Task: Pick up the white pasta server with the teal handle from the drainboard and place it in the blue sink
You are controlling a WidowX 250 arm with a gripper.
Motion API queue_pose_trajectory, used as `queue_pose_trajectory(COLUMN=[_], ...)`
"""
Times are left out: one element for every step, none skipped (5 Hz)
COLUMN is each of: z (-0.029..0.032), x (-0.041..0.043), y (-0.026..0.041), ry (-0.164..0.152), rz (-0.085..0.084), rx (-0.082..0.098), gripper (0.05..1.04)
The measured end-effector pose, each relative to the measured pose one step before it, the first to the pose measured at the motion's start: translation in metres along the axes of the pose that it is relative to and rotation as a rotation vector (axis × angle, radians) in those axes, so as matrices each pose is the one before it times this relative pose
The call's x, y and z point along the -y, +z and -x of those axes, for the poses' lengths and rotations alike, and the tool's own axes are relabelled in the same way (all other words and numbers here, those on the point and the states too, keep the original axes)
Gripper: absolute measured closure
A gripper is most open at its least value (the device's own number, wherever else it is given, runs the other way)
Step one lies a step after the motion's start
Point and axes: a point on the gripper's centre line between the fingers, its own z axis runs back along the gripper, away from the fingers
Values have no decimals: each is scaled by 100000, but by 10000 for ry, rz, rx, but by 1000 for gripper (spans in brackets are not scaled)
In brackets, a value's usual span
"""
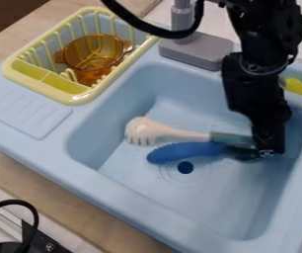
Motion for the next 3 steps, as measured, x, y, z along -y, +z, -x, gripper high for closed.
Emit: queue_pose_trajectory(z=[-48,-256,-939], x=[18,131,390], y=[242,968,1939], ry=[0,-294,-488], rz=[36,187,455], rx=[-3,152,542], gripper=[384,284,162])
